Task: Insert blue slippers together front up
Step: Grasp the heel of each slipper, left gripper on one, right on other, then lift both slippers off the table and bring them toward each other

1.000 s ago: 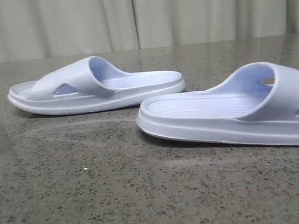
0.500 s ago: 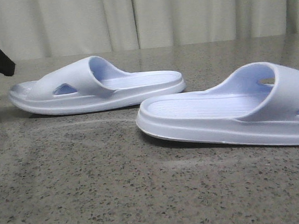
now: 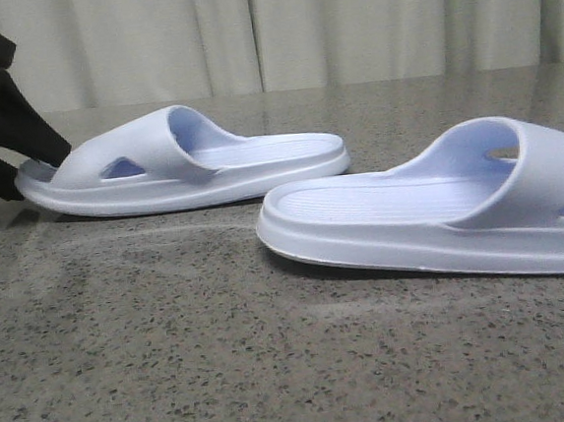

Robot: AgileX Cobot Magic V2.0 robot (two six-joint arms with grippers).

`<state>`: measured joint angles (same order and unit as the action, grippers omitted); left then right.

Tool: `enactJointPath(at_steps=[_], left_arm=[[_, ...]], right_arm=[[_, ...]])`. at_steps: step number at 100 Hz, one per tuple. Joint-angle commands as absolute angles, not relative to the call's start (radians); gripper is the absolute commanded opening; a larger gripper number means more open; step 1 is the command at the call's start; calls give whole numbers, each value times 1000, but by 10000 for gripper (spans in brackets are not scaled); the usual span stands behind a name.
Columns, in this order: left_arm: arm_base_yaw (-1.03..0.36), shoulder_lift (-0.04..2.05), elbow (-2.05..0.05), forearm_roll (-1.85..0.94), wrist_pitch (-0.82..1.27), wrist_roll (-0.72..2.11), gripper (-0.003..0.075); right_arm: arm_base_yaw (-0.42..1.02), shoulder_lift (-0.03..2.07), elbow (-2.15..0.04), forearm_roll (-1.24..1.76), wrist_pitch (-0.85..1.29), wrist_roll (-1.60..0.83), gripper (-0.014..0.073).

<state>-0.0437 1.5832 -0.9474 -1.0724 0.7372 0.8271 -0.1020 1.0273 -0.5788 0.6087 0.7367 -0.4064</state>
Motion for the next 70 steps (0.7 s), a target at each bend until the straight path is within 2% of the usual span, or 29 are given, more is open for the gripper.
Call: enactJointPath(at_steps=[1, 7, 14, 19, 31, 70], left_arm=[[-49, 1571, -977, -1137, 756, 844, 359], [-49, 1581, -977, -1146, 759, 844, 347], [-49, 1585, -977, -1161, 765, 863, 297], [-49, 1588, -977, -1171, 764, 864, 232], [-49, 1588, -977, -1196, 798, 883, 16], [-26, 1500, -977, -1189, 803, 895, 15]], right_arm=[[-106, 1027, -600, 608, 708, -428, -101], [-106, 1027, -600, 608, 708, -428, -101], [-106, 1027, -600, 608, 708, -428, -101], [-106, 1027, -600, 608, 706, -428, -101], [-106, 1027, -600, 608, 706, -428, -101], [-106, 979, -682, 639, 647, -428, -101]])
